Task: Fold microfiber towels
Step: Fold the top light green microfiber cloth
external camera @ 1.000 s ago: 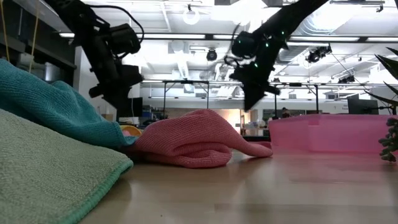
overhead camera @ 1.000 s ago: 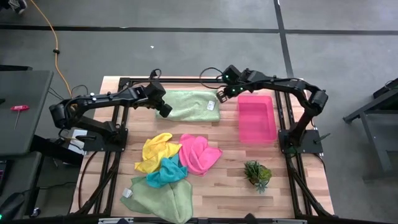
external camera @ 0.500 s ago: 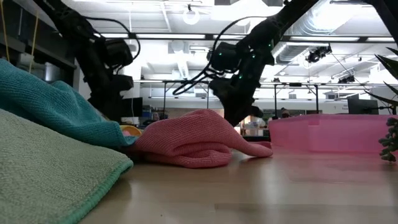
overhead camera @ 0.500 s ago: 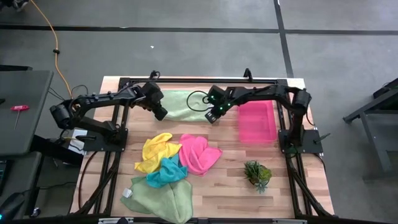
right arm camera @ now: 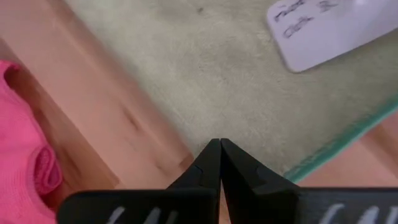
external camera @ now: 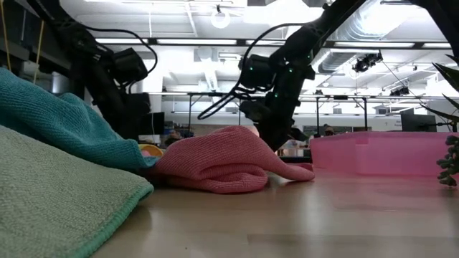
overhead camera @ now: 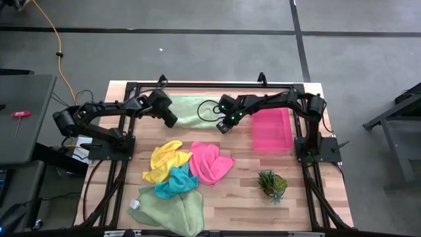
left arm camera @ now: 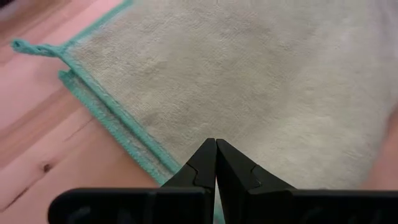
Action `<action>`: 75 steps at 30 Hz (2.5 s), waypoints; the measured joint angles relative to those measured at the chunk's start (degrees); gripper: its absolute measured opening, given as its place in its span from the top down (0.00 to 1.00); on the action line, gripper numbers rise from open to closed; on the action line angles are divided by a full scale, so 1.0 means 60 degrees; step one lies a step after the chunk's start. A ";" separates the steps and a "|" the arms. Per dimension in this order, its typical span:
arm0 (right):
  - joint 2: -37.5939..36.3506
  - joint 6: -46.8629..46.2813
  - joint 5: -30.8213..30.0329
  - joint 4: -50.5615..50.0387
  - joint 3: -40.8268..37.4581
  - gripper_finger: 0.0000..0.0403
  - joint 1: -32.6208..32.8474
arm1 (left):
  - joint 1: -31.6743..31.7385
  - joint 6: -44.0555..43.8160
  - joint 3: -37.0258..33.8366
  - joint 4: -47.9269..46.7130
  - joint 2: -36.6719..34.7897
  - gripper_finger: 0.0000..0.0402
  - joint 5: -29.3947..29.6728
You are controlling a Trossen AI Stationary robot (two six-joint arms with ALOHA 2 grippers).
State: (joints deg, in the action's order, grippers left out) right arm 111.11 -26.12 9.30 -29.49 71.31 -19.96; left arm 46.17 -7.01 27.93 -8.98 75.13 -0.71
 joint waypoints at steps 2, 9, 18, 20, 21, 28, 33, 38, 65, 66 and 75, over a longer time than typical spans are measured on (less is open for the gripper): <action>0.0000 0.0002 0.0000 -0.0078 0.0000 1.00 0.0105 | 0.0000 -0.0048 -0.0194 0.0400 0.0020 1.00 -0.0022; 0.0006 -0.0181 -0.0354 -0.0172 0.0000 1.00 0.0291 | 0.0000 -0.0056 -0.0566 0.1332 0.0569 1.00 -0.0192; 0.0020 -0.0582 -0.0324 -0.0279 -0.0376 1.00 0.0335 | -0.0226 -0.0413 -0.0631 0.1816 0.1063 1.00 0.0263; -0.0003 -0.0528 -0.0318 -0.0279 -0.0476 1.00 0.0420 | -0.0226 -0.0513 -0.0635 0.1797 0.1020 1.00 0.0303; -0.0011 -0.0405 -0.0314 -0.0332 -0.0495 1.00 0.0470 | -0.0226 -0.0553 -0.0639 0.1742 0.0954 1.00 0.0357; 0.0018 -0.0042 -0.0215 -0.0533 -0.0371 1.00 0.0541 | 0.0046 0.0025 -0.0650 0.0973 -0.0149 1.00 0.0647; 0.0071 0.0433 -0.0223 -0.0986 0.0060 1.00 0.0523 | 0.0257 0.0347 -0.0650 0.0890 -0.1430 1.00 0.0658; 0.0001 0.1163 -0.0397 -0.1581 0.0874 1.00 0.0434 | 0.0321 0.0024 -0.0650 0.0858 -0.2652 1.00 0.0583; -0.3570 0.3288 0.0462 0.1483 -0.2499 0.88 0.0141 | -0.3401 0.4242 0.0538 -0.4145 -0.2616 0.69 0.1568; -0.3560 0.3368 0.0412 0.1465 -0.2499 0.85 0.0137 | -0.3402 0.4345 0.0538 -0.4132 -0.2430 0.66 0.1601; -0.3512 0.3612 0.0058 0.1426 -0.2484 0.65 0.0122 | -0.3402 0.5275 0.0542 -0.3375 -0.0354 0.53 0.2542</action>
State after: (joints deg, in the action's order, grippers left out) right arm 90.04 -4.45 9.65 -20.93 56.40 -19.22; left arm 25.76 24.64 31.18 -29.23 73.01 14.55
